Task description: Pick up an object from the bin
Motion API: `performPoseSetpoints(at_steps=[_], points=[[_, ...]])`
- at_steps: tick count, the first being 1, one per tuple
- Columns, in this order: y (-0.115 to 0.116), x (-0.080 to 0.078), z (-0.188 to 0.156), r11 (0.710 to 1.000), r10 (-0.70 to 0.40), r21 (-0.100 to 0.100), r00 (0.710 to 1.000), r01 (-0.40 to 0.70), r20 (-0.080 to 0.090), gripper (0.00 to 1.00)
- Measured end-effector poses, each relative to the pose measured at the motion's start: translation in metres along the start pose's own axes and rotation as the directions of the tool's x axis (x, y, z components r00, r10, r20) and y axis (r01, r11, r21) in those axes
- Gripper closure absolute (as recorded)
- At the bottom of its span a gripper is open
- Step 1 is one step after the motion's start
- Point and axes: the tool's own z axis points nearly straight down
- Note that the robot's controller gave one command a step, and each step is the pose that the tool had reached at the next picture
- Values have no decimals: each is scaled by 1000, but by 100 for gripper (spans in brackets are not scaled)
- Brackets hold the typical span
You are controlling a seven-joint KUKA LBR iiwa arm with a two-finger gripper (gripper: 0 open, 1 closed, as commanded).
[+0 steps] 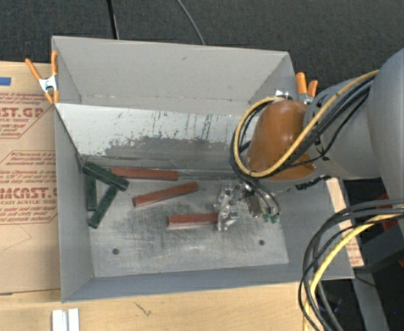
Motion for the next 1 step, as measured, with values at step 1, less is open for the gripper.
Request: performPoseSetpoints(at_steps=[1], points=[[22, -14, -193, 1000, -5, -2, 1000, 5, -19, 100]])
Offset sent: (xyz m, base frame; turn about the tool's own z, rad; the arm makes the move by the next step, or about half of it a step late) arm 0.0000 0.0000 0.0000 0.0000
